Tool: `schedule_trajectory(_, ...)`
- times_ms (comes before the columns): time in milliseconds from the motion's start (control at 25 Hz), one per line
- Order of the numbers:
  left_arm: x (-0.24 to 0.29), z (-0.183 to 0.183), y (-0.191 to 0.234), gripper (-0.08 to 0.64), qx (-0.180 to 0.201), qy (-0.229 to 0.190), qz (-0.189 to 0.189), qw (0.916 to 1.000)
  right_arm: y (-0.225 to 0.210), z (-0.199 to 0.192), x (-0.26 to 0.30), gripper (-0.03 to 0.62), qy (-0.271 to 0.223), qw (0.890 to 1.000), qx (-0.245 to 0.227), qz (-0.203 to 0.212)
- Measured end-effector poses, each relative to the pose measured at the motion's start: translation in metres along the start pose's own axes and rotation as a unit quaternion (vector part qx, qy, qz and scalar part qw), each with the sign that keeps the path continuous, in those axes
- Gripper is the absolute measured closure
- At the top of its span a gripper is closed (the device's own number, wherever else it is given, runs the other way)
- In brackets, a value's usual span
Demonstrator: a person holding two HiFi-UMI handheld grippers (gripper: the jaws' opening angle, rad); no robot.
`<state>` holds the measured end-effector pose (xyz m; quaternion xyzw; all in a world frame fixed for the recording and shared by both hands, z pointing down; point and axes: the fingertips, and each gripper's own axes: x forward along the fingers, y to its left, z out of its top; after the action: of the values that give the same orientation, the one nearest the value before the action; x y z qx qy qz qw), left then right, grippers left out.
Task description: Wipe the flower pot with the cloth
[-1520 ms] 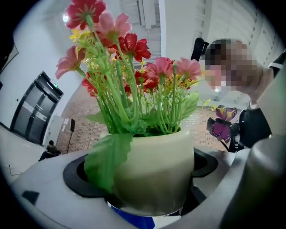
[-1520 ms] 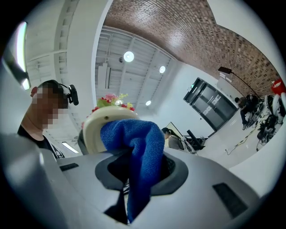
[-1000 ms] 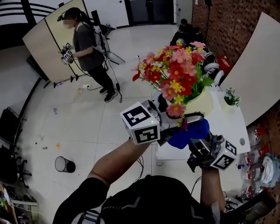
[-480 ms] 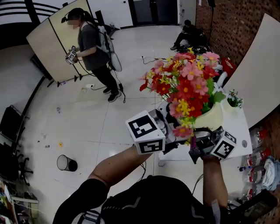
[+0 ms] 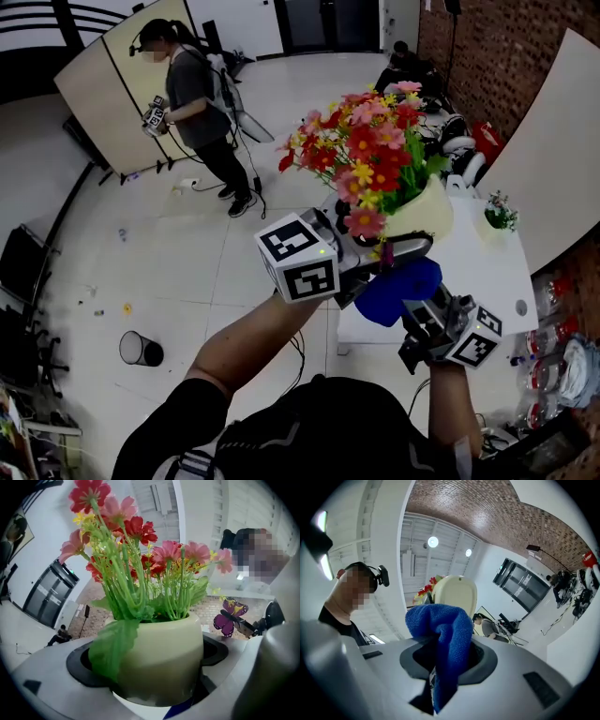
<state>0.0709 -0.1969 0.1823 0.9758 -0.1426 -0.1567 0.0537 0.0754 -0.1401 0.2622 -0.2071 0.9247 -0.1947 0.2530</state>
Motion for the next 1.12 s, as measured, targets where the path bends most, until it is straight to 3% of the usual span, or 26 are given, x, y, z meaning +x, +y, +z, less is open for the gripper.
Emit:
schedule_trajectory(280, 0.005, -0.015, -0.021, -0.003, -0.022, 0.009, -0.031, 0.9992, -0.009, 0.002, 0.014, 0.502, 0.012, 1.0, -0.012, -0.005)
schedule_trajectory(640, -0.013, -0.028, -0.073, -0.003, -0.008, 0.021, -0.105, 0.9942, -0.046, 0.003, 0.0, 0.502, 0.003, 0.999, 0.01, -0.037)
schedule_trajectory(800, -0.02, -0.032, -0.085, -0.003, 0.017, 0.045, -0.146, 0.9882, -0.061, 0.031, -0.021, 0.502, 0.004, 0.999, -0.008, -0.032)
schedule_trajectory(920, -0.023, -0.028, -0.084, -0.003, 0.008, 0.049, -0.172, 0.9838, -0.071, 0.055, -0.017, 0.502, 0.02, 1.0, -0.02, 0.002)
schedule_trajectory(1120, -0.032, -0.028, -0.089, -0.003, 0.007, 0.069, -0.197, 0.9779, -0.059, 0.059, 0.014, 0.502, 0.079, 0.99, 0.011, 0.12)
